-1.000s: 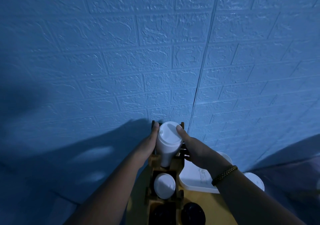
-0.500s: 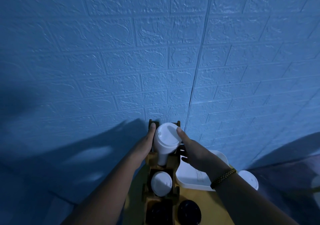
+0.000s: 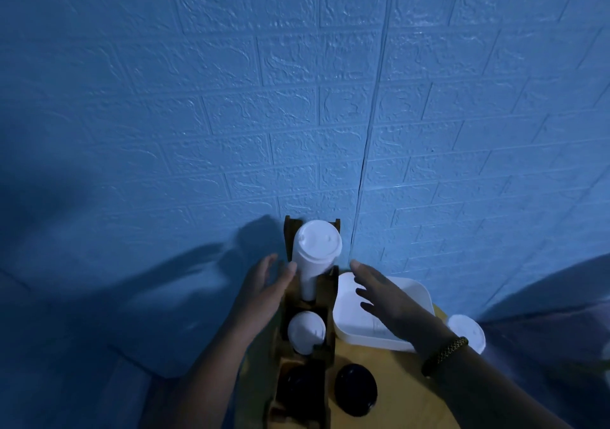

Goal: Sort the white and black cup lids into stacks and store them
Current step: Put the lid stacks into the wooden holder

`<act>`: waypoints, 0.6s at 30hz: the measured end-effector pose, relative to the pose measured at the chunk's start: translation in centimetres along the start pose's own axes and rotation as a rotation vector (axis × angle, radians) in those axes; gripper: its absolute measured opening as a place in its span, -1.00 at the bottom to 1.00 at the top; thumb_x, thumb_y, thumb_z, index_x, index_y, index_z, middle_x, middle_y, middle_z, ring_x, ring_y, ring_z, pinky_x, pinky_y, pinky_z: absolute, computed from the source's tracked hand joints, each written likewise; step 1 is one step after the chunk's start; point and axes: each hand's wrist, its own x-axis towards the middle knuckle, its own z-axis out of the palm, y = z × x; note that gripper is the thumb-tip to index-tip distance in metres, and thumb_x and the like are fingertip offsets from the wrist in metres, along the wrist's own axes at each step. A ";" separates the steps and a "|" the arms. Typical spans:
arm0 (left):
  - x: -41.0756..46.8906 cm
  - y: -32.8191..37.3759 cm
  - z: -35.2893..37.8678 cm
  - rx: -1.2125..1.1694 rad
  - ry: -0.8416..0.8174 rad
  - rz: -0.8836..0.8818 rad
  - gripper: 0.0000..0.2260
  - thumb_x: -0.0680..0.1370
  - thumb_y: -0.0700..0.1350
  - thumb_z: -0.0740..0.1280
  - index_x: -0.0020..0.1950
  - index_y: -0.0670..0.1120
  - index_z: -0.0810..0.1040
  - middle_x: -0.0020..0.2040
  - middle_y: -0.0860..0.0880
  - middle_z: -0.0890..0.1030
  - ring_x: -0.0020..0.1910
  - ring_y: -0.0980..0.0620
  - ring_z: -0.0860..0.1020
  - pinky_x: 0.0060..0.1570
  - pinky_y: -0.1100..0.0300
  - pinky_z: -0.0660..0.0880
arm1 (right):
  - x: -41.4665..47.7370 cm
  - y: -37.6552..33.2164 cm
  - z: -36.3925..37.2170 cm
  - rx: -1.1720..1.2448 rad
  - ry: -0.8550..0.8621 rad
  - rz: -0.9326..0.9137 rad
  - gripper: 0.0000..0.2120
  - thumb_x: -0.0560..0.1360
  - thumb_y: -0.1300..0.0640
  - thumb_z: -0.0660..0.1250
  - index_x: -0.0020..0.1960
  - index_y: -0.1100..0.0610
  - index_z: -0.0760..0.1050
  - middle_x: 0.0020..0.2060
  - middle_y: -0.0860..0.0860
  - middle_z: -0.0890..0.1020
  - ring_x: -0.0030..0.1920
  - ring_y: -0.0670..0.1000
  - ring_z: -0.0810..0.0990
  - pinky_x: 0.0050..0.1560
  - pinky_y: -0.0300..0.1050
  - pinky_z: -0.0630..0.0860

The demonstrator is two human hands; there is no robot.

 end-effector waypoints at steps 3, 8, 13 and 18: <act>-1.8 -1.1 0.7 0.236 0.020 0.087 -0.28 0.47 0.32 0.37 0.51 -0.07 0.39 0.40 0.02 0.43 0.42 0.11 0.36 0.32 0.24 0.27 | -0.8 0.9 0.6 -0.113 0.086 -0.068 -0.19 0.36 -0.48 0.30 0.52 -0.22 0.21 0.53 -0.09 0.26 0.50 0.00 0.27 0.44 0.04 0.28; -4.9 -1.7 1.8 0.542 0.031 0.228 -0.26 0.51 0.29 0.38 0.60 0.05 0.24 0.63 0.02 0.17 0.59 -0.01 0.15 0.52 0.08 0.19 | -3.0 2.7 1.0 -0.455 0.176 -0.238 -0.15 0.45 -0.34 0.33 0.60 -0.07 0.09 0.57 -0.08 0.19 0.54 -0.05 0.18 0.50 -0.07 0.17; -8.6 -0.5 5.8 0.594 -0.064 0.330 -0.34 0.57 0.28 0.30 0.61 0.12 0.19 0.62 0.16 0.11 0.57 0.09 0.15 0.47 0.12 0.24 | -6.2 5.4 -0.5 -0.718 0.228 -0.361 -0.18 0.50 -0.27 0.35 0.61 -0.02 0.07 0.59 -0.07 0.12 0.58 -0.08 0.06 0.51 -0.13 0.10; -9.4 1.0 13.7 0.646 -0.252 0.379 -0.38 0.62 0.27 0.23 0.62 0.14 0.13 0.63 0.19 0.08 0.59 0.12 0.10 0.49 0.11 0.21 | -9.9 8.2 -5.3 -0.883 0.399 -0.325 -0.20 0.47 -0.28 0.37 0.58 -0.05 0.14 0.57 -0.02 0.18 0.56 0.03 0.14 0.51 0.06 0.22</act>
